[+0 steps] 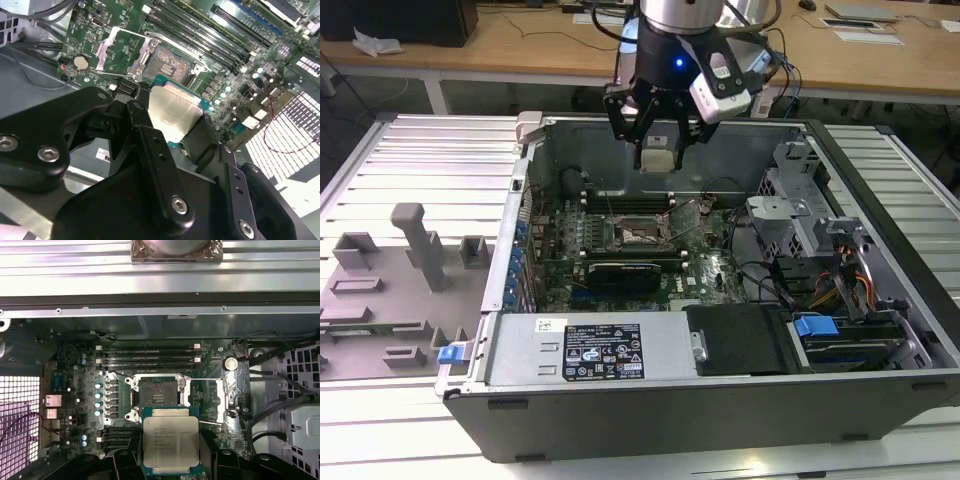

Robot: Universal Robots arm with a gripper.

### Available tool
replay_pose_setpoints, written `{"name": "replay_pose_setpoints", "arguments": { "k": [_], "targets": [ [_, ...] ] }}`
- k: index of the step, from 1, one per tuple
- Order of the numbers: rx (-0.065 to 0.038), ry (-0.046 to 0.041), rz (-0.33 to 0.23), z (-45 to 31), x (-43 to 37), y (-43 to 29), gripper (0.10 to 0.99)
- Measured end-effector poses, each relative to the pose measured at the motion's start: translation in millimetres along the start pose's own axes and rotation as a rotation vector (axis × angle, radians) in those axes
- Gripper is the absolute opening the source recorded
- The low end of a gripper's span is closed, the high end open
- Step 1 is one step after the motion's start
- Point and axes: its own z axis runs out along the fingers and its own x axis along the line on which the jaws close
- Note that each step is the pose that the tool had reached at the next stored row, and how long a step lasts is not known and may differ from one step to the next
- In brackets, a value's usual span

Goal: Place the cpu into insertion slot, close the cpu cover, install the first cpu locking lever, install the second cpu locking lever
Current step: 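Place the cpu into insertion slot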

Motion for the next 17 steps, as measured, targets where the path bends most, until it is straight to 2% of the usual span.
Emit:
{"name": "replay_pose_setpoints", "arguments": {
  "k": [3,6,17],
  "targets": [
    [0.002,-0.0001,0.000,9.2,0.1,-0.4,0.541],
    [0.003,-0.0011,0.011,14.5,0.1,-0.9,0.541],
    [0.002,-0.0197,0.223,18.9,0.1,-1.3,0.541]
  ]
}}
